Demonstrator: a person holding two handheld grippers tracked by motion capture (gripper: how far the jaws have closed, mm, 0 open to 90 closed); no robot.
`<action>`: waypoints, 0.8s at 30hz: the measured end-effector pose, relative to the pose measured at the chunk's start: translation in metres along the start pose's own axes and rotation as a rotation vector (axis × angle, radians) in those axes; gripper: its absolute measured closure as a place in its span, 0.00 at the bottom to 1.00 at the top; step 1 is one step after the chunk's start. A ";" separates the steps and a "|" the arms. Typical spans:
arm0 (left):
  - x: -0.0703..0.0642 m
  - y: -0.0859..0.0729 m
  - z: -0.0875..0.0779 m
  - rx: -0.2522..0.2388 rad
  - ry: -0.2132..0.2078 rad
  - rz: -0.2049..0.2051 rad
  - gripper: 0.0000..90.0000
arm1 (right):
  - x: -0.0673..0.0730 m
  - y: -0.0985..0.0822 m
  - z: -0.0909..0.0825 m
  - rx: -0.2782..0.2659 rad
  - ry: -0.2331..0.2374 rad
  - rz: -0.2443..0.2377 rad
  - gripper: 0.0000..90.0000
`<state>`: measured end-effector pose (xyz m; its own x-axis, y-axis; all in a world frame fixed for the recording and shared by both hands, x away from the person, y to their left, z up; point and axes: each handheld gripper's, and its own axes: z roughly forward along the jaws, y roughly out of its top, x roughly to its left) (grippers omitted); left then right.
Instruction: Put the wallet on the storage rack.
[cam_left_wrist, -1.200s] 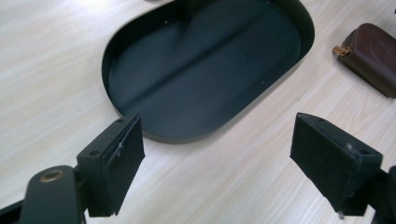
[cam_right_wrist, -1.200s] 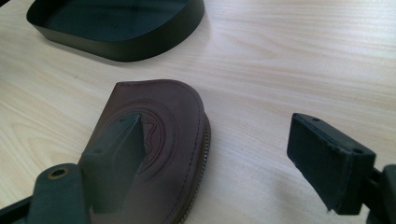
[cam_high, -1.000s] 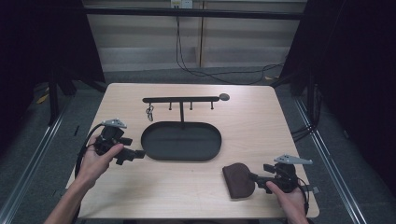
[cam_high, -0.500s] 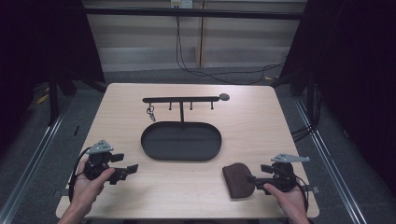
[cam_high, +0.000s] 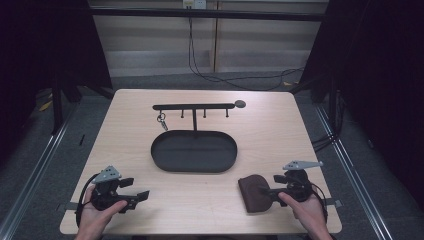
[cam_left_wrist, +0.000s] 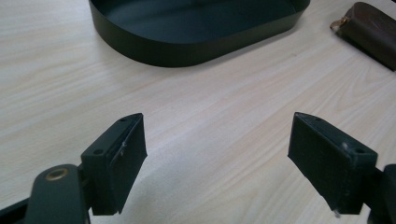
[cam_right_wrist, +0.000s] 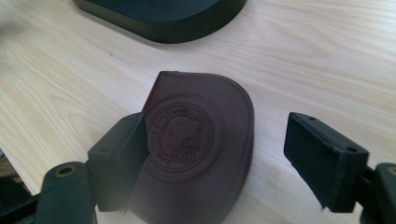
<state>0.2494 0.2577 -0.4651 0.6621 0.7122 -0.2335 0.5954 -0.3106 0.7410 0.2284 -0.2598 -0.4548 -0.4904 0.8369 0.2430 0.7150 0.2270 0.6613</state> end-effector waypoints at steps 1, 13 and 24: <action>-0.001 -0.001 -0.001 -0.006 0.005 0.001 0.21 | 0.001 0.002 0.002 0.007 -0.001 0.002 0.24; -0.004 -0.001 -0.001 -0.001 -0.007 0.006 0.20 | 0.006 0.024 0.015 0.160 -0.036 -0.044 0.30; -0.008 0.001 0.004 0.022 -0.022 0.037 0.20 | -0.001 0.044 0.025 0.360 -0.013 -0.017 0.19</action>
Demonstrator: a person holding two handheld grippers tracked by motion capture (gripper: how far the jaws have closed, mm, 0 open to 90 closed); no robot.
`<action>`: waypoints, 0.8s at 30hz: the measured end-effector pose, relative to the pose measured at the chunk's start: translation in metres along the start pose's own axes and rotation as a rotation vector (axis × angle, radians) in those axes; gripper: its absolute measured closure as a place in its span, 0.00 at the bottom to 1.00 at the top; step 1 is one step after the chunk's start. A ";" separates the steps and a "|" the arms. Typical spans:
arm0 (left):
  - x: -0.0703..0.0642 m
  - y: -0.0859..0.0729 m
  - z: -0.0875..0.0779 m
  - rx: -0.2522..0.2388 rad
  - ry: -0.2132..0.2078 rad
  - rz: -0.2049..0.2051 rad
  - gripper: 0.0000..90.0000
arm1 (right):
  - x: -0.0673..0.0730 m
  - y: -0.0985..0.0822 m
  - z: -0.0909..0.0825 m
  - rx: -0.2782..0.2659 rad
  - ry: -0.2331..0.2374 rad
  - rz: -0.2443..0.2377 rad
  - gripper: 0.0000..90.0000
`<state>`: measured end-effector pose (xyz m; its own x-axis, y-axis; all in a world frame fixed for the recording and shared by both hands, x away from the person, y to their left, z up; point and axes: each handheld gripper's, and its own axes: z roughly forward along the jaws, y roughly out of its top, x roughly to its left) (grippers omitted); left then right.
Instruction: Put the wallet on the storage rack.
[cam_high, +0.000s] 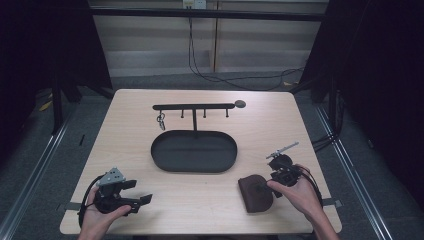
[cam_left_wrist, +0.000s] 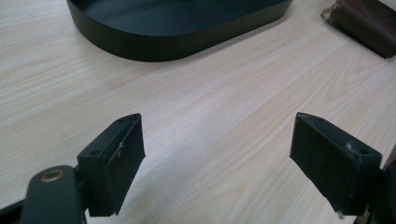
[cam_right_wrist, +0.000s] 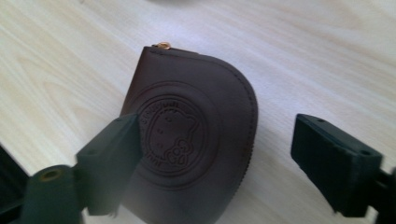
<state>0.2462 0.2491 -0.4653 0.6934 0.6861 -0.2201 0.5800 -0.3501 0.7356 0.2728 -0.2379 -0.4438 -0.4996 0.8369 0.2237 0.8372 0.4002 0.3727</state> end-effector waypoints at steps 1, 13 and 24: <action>0.000 0.000 0.000 0.000 0.001 0.001 0.20 | 0.000 0.002 0.001 0.013 0.005 -0.009 0.19; -0.003 0.000 0.004 0.045 -0.019 0.032 0.20 | 0.002 0.021 0.011 0.106 -0.001 -0.035 0.21; -0.004 0.001 0.006 0.056 -0.010 0.052 0.23 | 0.008 0.032 0.028 0.178 -0.012 -0.079 0.18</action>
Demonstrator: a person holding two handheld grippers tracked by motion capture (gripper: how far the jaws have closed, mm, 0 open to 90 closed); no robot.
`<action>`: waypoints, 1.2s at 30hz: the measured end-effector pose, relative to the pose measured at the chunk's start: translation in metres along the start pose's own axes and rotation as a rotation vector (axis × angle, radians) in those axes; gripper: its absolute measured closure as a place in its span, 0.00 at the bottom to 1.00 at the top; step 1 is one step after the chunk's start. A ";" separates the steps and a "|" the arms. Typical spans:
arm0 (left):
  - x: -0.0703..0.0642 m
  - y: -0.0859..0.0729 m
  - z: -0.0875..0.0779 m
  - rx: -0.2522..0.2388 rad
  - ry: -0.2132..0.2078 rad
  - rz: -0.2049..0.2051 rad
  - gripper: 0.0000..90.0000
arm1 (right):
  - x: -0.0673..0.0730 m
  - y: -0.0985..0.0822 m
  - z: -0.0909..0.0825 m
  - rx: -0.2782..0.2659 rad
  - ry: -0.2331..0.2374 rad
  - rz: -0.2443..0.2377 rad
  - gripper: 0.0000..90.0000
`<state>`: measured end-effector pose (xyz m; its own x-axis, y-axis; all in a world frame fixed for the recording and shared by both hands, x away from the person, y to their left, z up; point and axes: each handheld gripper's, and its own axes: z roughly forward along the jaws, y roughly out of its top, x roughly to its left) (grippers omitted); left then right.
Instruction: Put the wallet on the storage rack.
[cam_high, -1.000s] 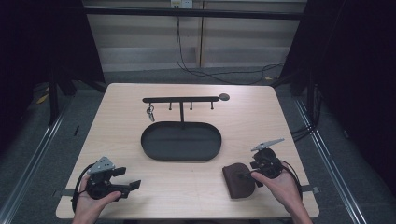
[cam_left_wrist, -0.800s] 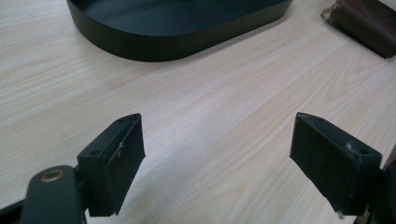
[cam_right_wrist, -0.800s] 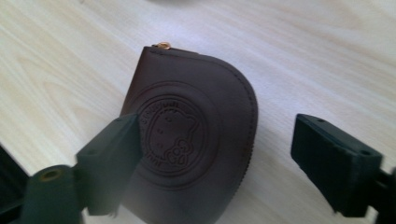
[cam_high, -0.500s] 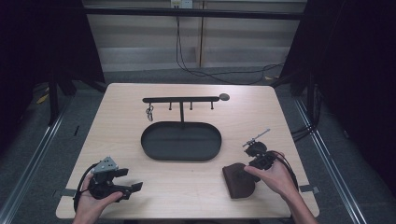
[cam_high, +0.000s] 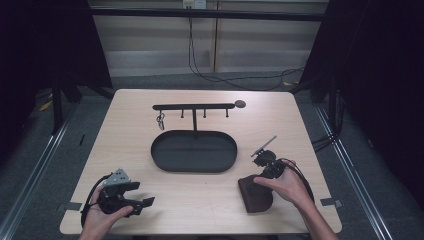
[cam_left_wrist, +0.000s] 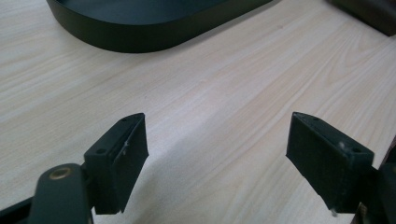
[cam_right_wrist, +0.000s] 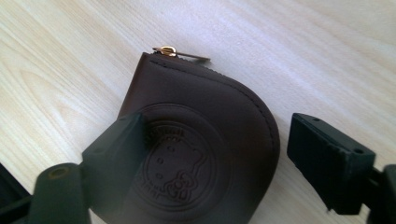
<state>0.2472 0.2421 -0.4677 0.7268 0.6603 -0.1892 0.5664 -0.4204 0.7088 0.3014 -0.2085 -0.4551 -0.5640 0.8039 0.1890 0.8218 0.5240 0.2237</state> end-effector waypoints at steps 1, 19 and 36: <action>0.001 0.000 -0.001 -0.005 0.001 0.005 0.24 | 0.000 0.001 0.001 0.004 -0.003 -0.004 0.17; 0.003 0.000 -0.001 -0.009 0.006 -0.013 0.25 | 0.001 0.019 0.012 0.104 0.062 0.006 0.24; 0.003 -0.001 -0.002 -0.006 0.006 -0.011 0.25 | 0.000 0.015 -0.010 0.062 0.053 0.067 0.50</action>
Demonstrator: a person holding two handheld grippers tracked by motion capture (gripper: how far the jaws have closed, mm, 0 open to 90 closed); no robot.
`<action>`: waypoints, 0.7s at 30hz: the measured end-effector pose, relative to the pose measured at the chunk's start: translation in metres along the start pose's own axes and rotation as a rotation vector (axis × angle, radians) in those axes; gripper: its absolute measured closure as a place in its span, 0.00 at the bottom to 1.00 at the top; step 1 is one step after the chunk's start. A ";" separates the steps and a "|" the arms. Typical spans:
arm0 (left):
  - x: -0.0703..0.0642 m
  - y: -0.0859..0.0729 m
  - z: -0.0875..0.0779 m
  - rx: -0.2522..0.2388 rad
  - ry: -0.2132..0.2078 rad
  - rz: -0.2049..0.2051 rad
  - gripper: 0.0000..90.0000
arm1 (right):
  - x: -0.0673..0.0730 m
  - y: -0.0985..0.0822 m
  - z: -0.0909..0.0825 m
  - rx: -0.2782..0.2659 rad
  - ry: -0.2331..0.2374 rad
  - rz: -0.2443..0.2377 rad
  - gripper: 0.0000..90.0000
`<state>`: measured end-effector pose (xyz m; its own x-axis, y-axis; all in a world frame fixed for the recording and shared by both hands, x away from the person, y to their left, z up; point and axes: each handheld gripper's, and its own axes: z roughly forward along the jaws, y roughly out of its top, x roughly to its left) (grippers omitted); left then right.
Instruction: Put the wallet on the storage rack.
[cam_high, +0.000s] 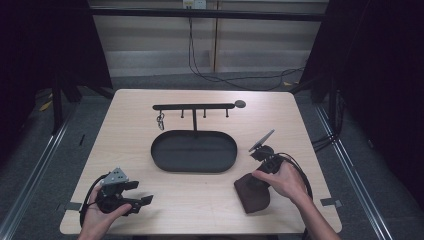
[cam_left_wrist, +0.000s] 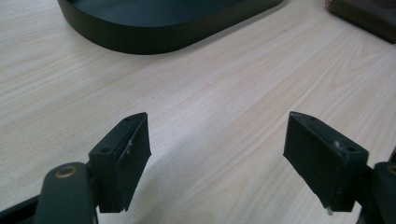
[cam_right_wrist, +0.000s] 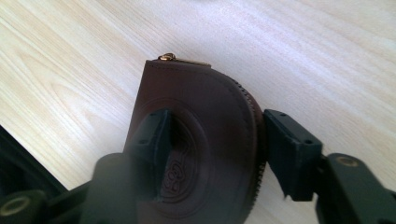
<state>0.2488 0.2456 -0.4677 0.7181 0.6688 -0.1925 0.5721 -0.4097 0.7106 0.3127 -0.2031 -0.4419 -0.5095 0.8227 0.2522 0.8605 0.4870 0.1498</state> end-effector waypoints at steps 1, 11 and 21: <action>0.000 0.000 0.000 0.000 0.000 -0.001 0.25 | -0.001 0.000 -0.001 -0.004 0.000 -0.005 0.52; -0.001 -0.001 0.003 0.014 -0.003 0.008 0.24 | 0.000 0.006 -0.015 -0.019 0.041 0.007 0.68; -0.002 0.000 0.002 0.009 -0.009 0.018 0.24 | 0.008 0.012 -0.034 -0.039 0.041 -0.006 0.76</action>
<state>0.2479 0.2432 -0.4683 0.7320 0.6555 -0.1858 0.5622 -0.4271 0.7082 0.3194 -0.2008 -0.4059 -0.5148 0.8066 0.2904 0.8572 0.4795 0.1879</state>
